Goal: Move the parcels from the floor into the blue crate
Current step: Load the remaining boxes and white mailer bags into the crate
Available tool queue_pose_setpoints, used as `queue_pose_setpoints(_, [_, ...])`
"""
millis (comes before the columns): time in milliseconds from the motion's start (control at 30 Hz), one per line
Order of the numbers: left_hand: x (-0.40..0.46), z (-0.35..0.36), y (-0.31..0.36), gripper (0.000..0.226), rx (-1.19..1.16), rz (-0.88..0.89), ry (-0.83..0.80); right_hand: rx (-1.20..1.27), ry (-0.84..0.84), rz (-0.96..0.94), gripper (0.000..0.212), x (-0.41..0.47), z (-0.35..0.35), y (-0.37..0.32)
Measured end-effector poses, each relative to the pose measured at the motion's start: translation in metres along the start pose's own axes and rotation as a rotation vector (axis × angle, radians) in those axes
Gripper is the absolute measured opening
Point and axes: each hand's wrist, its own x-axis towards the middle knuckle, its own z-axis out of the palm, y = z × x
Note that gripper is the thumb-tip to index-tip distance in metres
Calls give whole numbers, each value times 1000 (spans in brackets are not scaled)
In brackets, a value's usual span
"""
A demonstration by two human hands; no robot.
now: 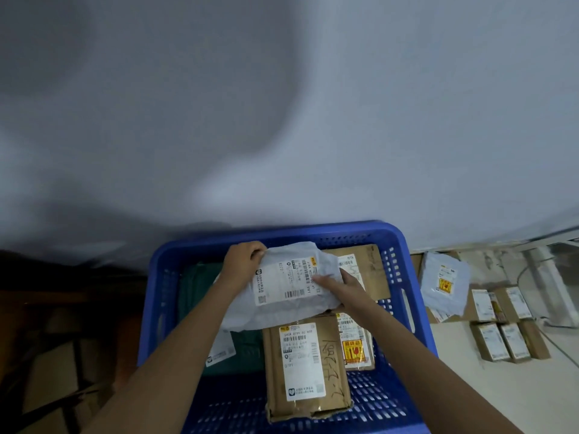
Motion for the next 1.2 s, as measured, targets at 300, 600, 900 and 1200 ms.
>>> queue_pose_setpoints(300, [35, 8, -13, 15, -105, 6, 52, 128, 57, -56, 61, 38, 1, 22])
queue_pose_setpoints(600, [-69, 57, -67, 58, -564, -616, 7, -31, 165, 107, 33, 57, 3, 53])
queue_pose_setpoints(900, [-50, 56, -90, 56, -630, -561, -193, -423, 170, 50, 36, 62, -2, 54])
queue_pose_setpoints(1200, [-75, 55, -104, 48, -496, -518, -265, -443, 154, 102, 48, 56, -7, 61])
